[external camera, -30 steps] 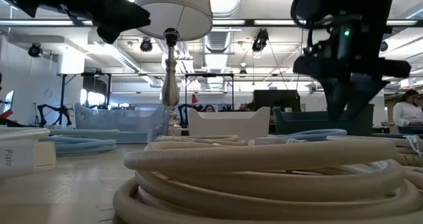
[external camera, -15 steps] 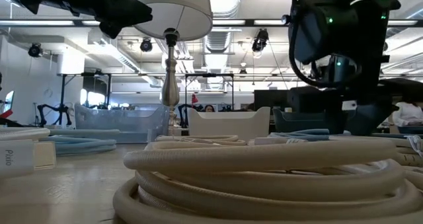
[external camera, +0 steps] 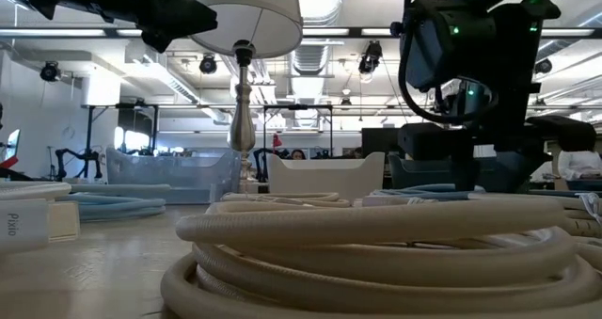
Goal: Sort HDMI cables
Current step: Put the right blue hdmi cable into the blue bin
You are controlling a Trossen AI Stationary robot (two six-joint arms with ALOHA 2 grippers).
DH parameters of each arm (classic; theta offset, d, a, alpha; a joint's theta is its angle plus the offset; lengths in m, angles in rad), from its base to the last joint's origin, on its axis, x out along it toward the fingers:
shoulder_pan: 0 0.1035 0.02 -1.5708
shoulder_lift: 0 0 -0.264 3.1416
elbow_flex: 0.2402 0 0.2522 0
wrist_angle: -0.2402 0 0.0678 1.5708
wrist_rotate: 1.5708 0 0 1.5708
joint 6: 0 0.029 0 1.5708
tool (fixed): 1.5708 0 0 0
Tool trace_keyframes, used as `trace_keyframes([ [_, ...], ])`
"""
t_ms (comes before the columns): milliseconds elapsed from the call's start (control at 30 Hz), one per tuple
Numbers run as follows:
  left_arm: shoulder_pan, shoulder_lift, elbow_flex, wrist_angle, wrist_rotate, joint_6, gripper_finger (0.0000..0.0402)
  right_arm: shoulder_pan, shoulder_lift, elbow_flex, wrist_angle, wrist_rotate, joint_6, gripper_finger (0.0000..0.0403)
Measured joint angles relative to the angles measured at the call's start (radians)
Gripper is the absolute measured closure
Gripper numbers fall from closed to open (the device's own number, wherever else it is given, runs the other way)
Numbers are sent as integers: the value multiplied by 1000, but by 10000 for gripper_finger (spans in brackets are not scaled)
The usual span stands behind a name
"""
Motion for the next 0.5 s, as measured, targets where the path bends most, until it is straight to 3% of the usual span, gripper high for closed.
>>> trace_keyframes([
  [200, 0, 0, 0, 6, 0, -1, 280, 0, -18, 34, 4, 29, -63, 227],
  [500, 0, 0, 0, 8, 0, -2, 280, -34, -17, -20, 114, 52, -23, 227],
])
